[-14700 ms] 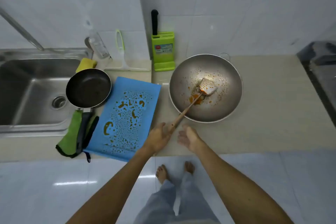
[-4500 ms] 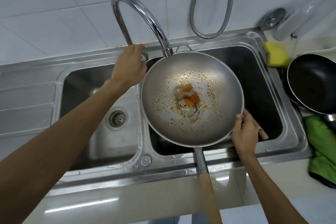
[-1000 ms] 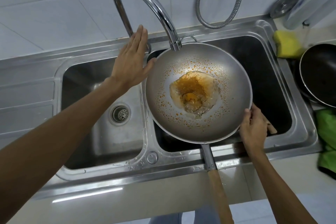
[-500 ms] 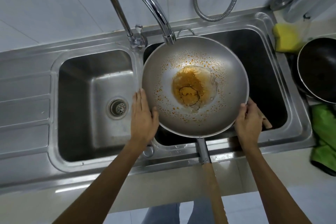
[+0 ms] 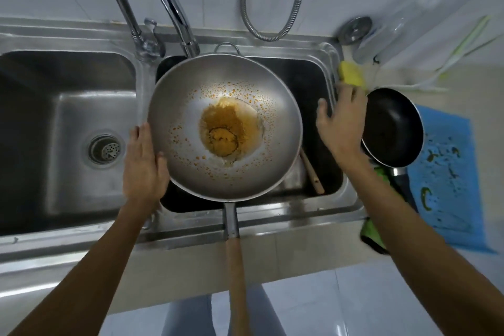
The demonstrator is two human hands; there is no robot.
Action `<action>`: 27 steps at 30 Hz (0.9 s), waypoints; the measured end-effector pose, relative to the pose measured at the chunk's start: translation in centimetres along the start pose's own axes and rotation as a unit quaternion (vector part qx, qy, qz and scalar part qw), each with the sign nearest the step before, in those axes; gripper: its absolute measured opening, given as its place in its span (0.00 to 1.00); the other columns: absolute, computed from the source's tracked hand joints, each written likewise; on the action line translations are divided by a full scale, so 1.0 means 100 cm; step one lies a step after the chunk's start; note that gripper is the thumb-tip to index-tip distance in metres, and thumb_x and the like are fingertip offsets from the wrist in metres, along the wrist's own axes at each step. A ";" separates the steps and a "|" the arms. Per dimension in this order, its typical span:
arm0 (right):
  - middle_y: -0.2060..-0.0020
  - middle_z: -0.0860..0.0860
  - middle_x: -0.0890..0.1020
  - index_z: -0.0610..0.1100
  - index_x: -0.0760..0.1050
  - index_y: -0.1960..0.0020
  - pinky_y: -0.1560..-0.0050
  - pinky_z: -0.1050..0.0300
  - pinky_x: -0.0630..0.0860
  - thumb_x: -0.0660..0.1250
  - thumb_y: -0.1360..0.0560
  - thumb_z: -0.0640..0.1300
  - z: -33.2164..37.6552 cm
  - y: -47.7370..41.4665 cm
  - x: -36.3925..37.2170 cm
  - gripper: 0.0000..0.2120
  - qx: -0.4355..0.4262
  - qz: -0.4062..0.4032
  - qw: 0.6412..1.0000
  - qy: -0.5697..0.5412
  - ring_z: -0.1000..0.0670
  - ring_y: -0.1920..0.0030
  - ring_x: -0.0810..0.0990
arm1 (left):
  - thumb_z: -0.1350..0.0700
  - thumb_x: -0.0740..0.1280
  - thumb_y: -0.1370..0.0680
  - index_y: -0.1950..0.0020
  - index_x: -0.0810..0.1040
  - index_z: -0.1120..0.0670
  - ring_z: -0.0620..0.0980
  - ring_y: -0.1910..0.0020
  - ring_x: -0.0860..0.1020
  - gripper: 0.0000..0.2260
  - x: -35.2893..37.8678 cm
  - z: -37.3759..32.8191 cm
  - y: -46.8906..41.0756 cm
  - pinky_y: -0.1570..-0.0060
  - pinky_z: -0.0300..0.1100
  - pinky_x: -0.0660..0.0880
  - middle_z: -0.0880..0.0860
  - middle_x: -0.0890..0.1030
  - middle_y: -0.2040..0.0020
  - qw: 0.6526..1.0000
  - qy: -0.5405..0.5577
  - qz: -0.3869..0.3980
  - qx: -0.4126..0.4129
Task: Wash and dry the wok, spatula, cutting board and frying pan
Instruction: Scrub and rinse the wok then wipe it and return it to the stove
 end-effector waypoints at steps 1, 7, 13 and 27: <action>0.43 0.37 0.75 0.37 0.72 0.36 0.42 0.46 0.71 0.65 0.23 0.48 -0.006 -0.026 0.003 0.20 -0.019 0.015 0.998 0.052 0.38 0.42 0.73 | 0.55 0.55 0.19 0.19 0.53 0.56 0.70 0.31 0.67 0.29 -0.001 -0.002 0.001 0.40 0.70 0.71 0.65 0.62 0.25 1.000 -0.005 -0.003 0.004; 0.34 0.33 0.68 0.38 0.62 0.29 0.34 0.38 0.68 0.60 0.19 0.50 -0.061 -0.095 0.055 0.24 0.036 0.246 0.935 0.252 0.31 0.35 0.71 | 0.54 0.54 0.23 0.21 0.56 0.60 0.70 0.34 0.68 0.30 -0.003 -0.005 0.000 0.38 0.68 0.70 0.66 0.63 0.26 1.000 -0.016 -0.023 0.014; 0.34 0.32 0.65 0.40 0.57 0.28 0.35 0.37 0.70 0.63 0.21 0.44 -0.084 -0.113 0.075 0.26 0.083 0.283 0.940 0.174 0.29 0.35 0.70 | 0.58 0.56 0.23 0.21 0.60 0.63 0.68 0.27 0.65 0.29 -0.006 -0.012 0.003 0.31 0.65 0.65 0.67 0.66 0.26 0.999 -0.012 -0.042 0.009; 0.42 0.43 0.72 0.51 0.76 0.36 0.45 0.53 0.74 0.68 0.23 0.49 0.078 0.094 0.078 0.15 -0.287 0.395 0.873 -0.005 0.47 0.47 0.74 | 0.55 0.56 0.20 0.21 0.59 0.62 0.64 0.23 0.61 0.27 -0.005 -0.005 0.006 0.25 0.60 0.60 0.67 0.64 0.24 0.998 -0.031 -0.050 -0.002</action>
Point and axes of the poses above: each hand's wrist, its own y-axis away from the middle knuckle, its own x-axis out of the palm, z = x × y, the point moved 7 cm from there along -y, towards the middle knuckle
